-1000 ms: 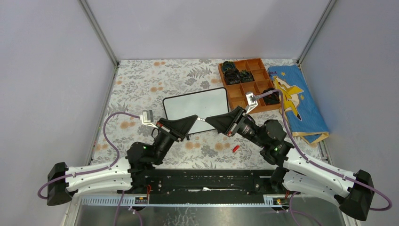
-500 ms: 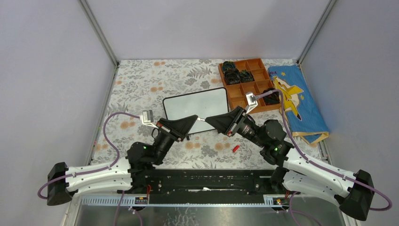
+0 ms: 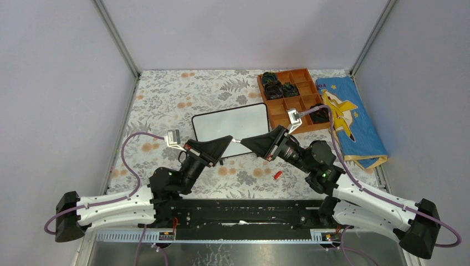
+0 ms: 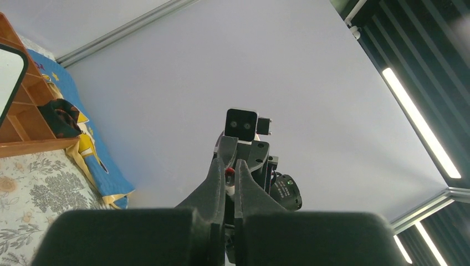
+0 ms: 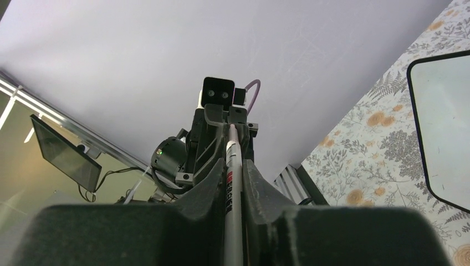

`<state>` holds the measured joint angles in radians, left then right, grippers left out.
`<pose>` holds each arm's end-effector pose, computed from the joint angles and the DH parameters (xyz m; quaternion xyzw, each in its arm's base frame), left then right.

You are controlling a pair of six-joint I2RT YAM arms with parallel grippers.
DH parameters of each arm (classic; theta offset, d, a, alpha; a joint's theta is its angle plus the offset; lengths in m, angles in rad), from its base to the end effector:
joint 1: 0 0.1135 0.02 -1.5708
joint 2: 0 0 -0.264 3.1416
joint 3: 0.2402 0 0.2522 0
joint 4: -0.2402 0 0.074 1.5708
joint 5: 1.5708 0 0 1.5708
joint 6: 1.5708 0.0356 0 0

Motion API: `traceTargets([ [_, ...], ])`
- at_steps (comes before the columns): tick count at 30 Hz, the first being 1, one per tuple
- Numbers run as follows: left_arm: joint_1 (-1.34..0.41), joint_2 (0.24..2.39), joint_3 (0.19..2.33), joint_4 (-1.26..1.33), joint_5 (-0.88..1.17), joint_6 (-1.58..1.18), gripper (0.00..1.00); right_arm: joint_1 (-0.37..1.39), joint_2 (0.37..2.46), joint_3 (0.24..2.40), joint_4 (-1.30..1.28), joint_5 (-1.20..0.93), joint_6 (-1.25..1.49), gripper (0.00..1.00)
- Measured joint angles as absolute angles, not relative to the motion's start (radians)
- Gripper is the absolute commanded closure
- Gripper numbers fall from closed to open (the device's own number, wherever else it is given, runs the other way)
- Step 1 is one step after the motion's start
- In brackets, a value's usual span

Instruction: Write a sentence on the whiteboard

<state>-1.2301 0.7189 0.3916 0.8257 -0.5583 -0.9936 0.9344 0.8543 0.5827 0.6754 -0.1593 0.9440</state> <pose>0.0726 -0.1484 0.3152 -0.1773 0.5156 -0.6785 0.4923 0.1138 0.1635 0.3476 -0.0638 0.5495 0.6973 0.4558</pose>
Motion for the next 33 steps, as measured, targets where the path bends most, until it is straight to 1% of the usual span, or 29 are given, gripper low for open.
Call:
traceTargets([
  [3,-1.231,0.717,0.391,0.826,-0.558,-0.995,1.00,0.934,0.856,0.583,0.680,-0.165,0.950,0.96],
  [4,-1.232,0.717,0.390,0.826,-0.558,-0.996,1.00,0.934,0.857,0.583,0.682,-0.167,0.950,1.00],
  [5,-1.233,0.717,0.390,0.826,-0.559,-0.997,1.00,0.934,0.858,0.583,0.683,-0.167,0.950,1.00],
  [6,-1.233,0.717,0.390,0.826,-0.559,-0.997,0.90,0.934,0.858,0.583,0.683,-0.167,0.950,1.00],
  [7,-1.233,0.717,0.390,0.826,-0.559,-0.997,0.73,0.934,0.858,0.583,0.684,-0.167,0.950,1.00],
  [8,-1.233,0.715,0.390,0.823,-0.558,-0.997,0.54,0.934,0.858,0.583,0.684,-0.167,0.950,1.00],
  [9,-1.234,0.712,0.390,0.814,-0.558,-0.997,0.42,0.934,0.857,0.583,0.681,-0.168,0.947,1.00],
  [10,-1.234,0.708,0.393,0.790,-0.558,-0.992,0.32,0.934,0.853,0.583,0.671,-0.167,0.939,1.00],
  [12,-1.235,0.694,0.405,0.703,-0.558,-0.987,0.17,0.934,0.833,0.586,0.632,-0.161,0.913,1.00],
  [15,-1.235,0.657,0.460,0.493,-0.570,-0.981,0.02,0.934,0.769,0.610,0.496,-0.132,0.841,1.00],
  [20,-1.235,0.565,0.587,0.085,-0.650,-0.931,0.01,0.935,0.654,0.744,0.202,-0.021,0.664,1.00],
  [25,-1.235,0.505,0.727,-0.282,-0.759,-0.780,0.01,0.935,0.572,0.818,-0.001,0.119,0.514,1.00],
  [30,-1.235,0.543,0.862,-0.458,-0.813,-0.587,0.01,0.935,0.579,0.819,-0.128,0.206,0.440,1.00],
  [33,-1.218,0.630,0.938,-0.502,-0.809,-0.501,0.01,0.935,0.630,0.819,-0.161,0.224,0.422,1.00],
])
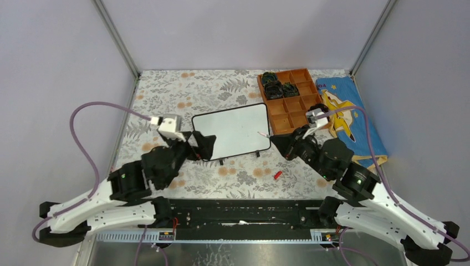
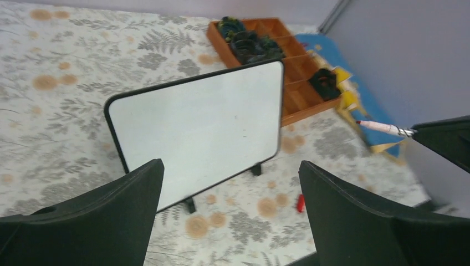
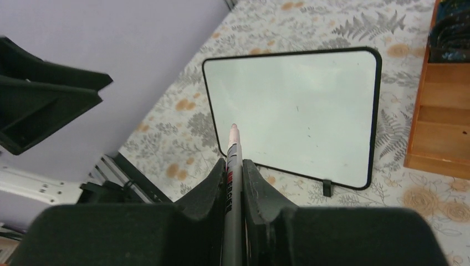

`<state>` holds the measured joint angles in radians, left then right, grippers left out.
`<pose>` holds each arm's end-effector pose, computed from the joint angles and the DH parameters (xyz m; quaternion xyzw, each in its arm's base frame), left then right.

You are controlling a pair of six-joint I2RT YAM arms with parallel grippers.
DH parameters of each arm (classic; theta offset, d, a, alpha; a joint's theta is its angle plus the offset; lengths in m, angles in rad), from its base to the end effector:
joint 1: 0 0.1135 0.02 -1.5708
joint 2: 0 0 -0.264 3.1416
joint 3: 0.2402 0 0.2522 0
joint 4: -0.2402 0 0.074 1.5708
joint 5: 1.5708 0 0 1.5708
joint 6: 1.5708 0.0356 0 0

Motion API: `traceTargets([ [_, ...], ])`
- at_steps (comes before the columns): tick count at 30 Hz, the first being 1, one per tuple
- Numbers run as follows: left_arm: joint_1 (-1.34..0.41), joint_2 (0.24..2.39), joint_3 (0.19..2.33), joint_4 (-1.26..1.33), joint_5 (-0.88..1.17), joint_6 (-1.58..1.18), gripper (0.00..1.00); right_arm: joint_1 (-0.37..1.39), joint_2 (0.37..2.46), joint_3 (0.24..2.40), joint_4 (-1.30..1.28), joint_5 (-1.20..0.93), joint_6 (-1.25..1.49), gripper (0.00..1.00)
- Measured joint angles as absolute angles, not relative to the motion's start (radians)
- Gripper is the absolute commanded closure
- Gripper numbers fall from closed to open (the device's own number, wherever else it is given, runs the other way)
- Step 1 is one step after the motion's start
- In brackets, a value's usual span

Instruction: Write a sentence on the whiteboard

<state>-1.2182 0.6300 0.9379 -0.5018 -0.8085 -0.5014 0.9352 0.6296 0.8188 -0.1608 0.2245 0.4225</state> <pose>0.0651 -0.1025 0.3815 0.0150 0.7525 -0.2444 0.6113 0.0922 0.1116 0.3770 -0.0979 0.6903 0.3867 0.6036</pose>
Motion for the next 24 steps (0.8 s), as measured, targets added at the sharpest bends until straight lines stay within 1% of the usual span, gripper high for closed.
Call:
traceTargets([
  [1,-1.197,0.663,0.953,-0.507,-0.790,-0.484,0.02,0.935,0.647,0.819,-0.166,0.225,0.421,1.00],
  [3,-1.101,0.736,0.969,-0.509,-0.701,-0.450,0.03,0.935,0.680,0.818,-0.173,0.223,0.417,1.00],
  [6,-0.842,0.826,0.958,-0.503,-0.486,-0.431,0.03,0.935,0.710,0.808,-0.174,0.218,0.414,1.00],
  [7,-0.781,0.838,0.949,-0.501,-0.430,-0.431,0.03,0.935,0.712,0.804,-0.176,0.216,0.414,1.00],
  [10,-0.583,0.828,0.920,-0.503,-0.258,-0.434,0.02,0.935,0.709,0.804,-0.173,0.211,0.414,1.00],
  [15,-0.276,0.732,0.879,-0.485,0.000,-0.451,0.02,0.935,0.701,0.802,-0.168,0.174,0.411,1.00],
  [17,-0.202,0.695,0.824,-0.463,0.065,-0.474,0.02,0.935,0.698,0.797,-0.163,0.165,0.410,1.00],
  [21,-0.163,0.654,0.683,-0.422,0.163,-0.533,0.02,0.935,0.694,0.778,-0.146,0.150,0.403,1.00],
  [24,-0.146,0.636,0.611,-0.413,0.187,-0.572,0.03,0.935,0.694,0.772,-0.138,0.134,0.394,1.00],
])
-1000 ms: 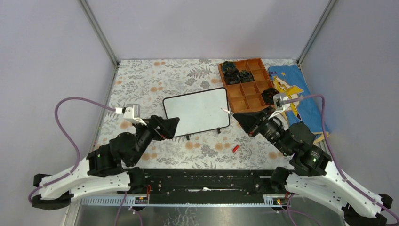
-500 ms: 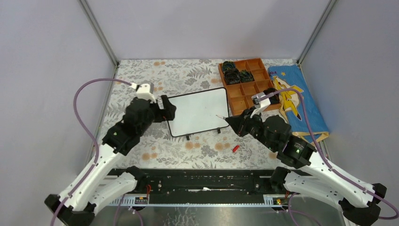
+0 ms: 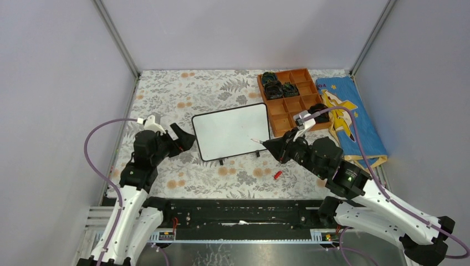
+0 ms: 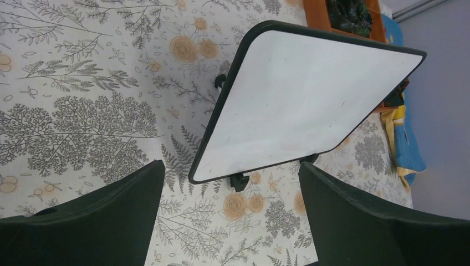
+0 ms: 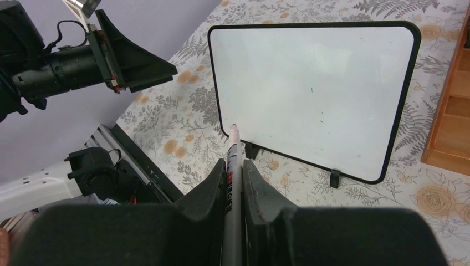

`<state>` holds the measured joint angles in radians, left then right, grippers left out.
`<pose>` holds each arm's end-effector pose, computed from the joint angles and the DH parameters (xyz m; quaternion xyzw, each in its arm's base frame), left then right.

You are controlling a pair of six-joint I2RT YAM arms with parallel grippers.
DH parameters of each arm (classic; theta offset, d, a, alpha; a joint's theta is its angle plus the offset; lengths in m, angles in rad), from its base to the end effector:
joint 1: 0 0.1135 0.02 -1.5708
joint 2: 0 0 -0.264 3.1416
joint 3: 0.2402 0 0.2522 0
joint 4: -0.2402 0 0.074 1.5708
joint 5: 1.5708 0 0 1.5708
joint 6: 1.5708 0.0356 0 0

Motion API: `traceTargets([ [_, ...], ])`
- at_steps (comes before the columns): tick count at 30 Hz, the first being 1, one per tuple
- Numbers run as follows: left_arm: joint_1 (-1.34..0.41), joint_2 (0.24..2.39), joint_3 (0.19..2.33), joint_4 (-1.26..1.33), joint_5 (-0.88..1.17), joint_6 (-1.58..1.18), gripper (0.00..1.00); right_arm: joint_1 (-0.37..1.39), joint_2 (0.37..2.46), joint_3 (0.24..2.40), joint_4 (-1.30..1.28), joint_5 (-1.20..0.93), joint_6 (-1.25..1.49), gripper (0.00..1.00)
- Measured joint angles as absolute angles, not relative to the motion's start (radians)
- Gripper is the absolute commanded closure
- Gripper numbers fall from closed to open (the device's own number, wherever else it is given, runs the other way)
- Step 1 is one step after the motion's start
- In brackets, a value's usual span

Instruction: Write a sentence on the whiteboard

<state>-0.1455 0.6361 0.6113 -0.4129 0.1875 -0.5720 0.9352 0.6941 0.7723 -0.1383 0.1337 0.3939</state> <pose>0.1501 -0.0287 0.2780 -0.1287 0.8317 -0.2616 0.4726 0.1022 0.1305 0.3548 -0.1501 0.7122 0.3836 0.5684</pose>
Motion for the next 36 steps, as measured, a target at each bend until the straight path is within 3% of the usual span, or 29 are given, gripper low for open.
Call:
traceTargets([
  [10,-0.138,0.572,0.583,-0.245,0.152,-0.596,0.01,0.952,0.805,0.773,-0.073,0.146,0.385,1.00],
  [21,-0.137,0.527,0.530,-0.097,0.058,-0.535,0.01,1.120,0.947,0.773,0.060,0.393,0.279,1.00],
  [31,-0.135,0.747,0.528,-0.002,0.229,-0.566,0.01,1.175,1.034,0.736,0.252,0.490,0.174,1.00],
  [36,-0.129,0.758,0.514,0.057,0.297,-0.616,0.01,1.273,1.086,0.693,0.389,0.595,0.078,1.00],
])
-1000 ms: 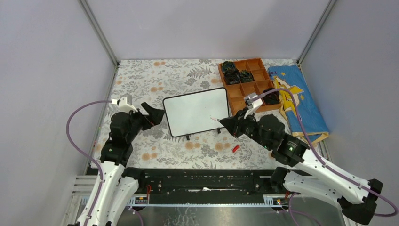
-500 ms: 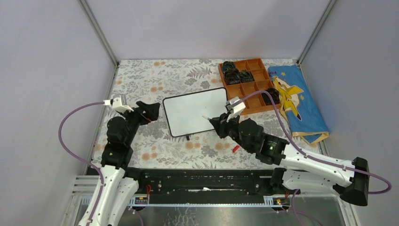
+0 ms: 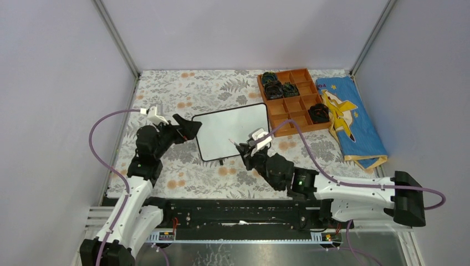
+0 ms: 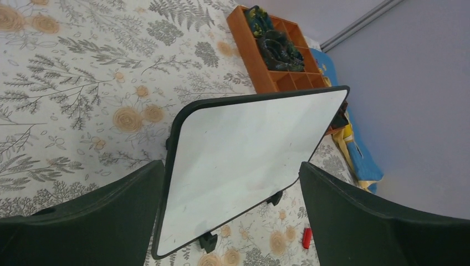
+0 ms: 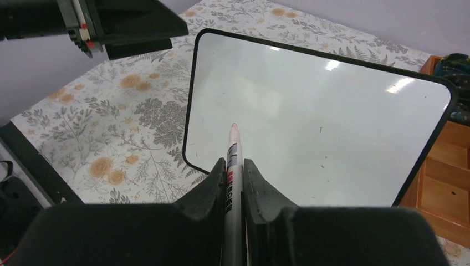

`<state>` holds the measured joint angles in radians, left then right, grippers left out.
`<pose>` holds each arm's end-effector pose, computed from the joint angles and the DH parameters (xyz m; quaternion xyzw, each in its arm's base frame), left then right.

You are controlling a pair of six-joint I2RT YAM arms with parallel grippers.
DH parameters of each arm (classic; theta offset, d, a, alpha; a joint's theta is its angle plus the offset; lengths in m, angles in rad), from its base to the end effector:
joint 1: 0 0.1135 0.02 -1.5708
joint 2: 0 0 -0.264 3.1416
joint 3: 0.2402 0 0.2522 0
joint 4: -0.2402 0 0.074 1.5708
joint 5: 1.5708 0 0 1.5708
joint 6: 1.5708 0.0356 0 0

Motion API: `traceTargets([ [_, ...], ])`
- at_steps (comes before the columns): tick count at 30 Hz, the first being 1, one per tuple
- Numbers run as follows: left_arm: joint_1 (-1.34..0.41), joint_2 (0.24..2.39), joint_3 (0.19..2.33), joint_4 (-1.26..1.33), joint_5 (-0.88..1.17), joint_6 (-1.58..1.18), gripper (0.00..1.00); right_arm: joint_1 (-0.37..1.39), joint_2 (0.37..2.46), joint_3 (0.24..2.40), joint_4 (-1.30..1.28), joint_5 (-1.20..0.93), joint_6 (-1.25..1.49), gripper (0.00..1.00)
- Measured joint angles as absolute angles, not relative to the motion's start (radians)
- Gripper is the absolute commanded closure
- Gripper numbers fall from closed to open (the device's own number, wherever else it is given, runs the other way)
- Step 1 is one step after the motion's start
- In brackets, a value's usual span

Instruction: Write a sentence on the whiteboard

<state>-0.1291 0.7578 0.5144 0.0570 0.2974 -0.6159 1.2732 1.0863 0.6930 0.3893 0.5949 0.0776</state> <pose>0.1837 -0.0344 0.2741 -0.0917 0.7617 -0.3360 0.5464 0.0923 0.2329 0.3082 -0.2103 0.6763 0.2598 0.6564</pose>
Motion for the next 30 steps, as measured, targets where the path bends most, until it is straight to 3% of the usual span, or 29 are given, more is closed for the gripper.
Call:
traceTargets([
  [11,-0.098,0.794,0.485,0.097,0.368,-0.653,0.01,1.317,1.277,0.684,0.554,0.722,0.001,1.00],
  [23,-0.072,0.834,0.441,0.116,0.410,-0.702,0.10,1.317,1.333,0.699,0.589,0.716,0.028,1.00],
  [30,-0.071,0.839,0.446,0.105,0.422,-0.674,0.10,1.318,1.313,0.707,0.555,0.689,0.047,1.00],
])
